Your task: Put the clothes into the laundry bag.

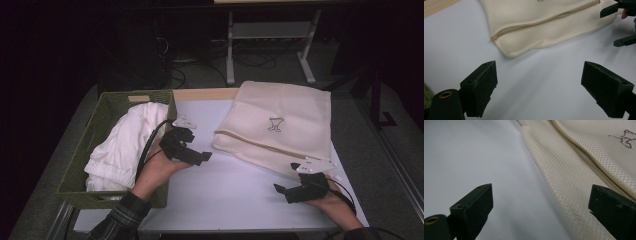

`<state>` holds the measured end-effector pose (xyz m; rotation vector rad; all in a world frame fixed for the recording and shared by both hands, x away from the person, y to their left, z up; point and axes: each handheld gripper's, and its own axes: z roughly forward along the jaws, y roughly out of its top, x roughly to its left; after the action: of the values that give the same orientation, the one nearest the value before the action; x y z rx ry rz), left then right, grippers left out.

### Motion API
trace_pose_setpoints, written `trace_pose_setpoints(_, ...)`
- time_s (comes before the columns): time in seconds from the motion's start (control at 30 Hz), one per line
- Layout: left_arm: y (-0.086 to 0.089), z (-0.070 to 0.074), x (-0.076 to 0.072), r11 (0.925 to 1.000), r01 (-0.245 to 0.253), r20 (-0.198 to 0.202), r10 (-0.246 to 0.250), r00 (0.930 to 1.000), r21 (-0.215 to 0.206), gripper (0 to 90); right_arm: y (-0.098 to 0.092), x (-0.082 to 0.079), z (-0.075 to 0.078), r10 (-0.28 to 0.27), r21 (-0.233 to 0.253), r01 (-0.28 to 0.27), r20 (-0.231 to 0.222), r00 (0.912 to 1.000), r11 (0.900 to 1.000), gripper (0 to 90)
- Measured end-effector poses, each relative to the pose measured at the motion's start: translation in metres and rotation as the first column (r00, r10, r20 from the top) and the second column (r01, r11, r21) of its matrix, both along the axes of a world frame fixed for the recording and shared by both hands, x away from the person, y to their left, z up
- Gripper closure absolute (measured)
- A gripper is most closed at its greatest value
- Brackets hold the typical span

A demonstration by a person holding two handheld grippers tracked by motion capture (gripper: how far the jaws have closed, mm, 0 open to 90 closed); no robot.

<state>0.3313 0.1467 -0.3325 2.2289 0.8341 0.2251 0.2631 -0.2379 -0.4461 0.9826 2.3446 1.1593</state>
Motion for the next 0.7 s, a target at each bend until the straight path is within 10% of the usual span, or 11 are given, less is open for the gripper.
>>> trace_pose_setpoints(0.7,0.057,0.03,0.014,0.9982,-0.039,0.032,0.037,0.9988,0.045,10.2,0.003,0.0,-0.001,0.014,-0.007,-0.014,-0.01,0.9999,1.0,2.1)
